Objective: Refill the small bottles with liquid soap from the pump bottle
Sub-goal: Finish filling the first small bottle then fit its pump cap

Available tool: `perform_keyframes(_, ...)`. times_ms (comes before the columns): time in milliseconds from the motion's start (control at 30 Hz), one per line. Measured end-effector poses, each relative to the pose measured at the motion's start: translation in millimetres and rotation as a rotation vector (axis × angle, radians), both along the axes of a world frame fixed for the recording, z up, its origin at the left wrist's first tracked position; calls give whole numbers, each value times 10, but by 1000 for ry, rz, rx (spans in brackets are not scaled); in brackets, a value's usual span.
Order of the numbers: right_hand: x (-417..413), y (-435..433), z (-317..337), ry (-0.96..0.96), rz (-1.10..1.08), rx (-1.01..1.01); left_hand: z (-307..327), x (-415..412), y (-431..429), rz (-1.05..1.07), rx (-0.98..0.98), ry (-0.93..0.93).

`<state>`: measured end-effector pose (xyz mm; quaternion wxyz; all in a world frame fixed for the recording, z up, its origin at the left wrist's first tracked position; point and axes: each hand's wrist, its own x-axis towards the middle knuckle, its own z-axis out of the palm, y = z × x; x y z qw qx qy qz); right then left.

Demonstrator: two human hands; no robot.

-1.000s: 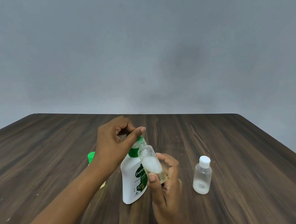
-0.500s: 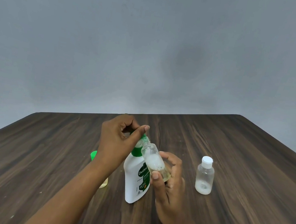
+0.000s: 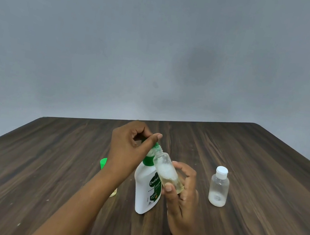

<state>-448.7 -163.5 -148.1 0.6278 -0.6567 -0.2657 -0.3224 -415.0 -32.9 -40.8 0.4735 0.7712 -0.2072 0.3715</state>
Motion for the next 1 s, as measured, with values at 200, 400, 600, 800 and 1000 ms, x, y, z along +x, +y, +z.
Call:
perform_keyframes(200,-13,-8,-15,8,-2,-6,-107,1,5,-4,-50,37)
perform_keyframes(400,-18,-5,-41,10,-1,14,-132,-21,-28,-6,-97,44)
perform_keyframes(600,1,1,13,-8,-13,-4,28,1,-7,21,36,32)
perform_keyframes(800,-23,-1,-4,1,-9,-26,-140,9,1,17,-62,61)
perform_keyframes(1000,-22,2,-2,9,8,5,-141,-9,-46,18,-115,34)
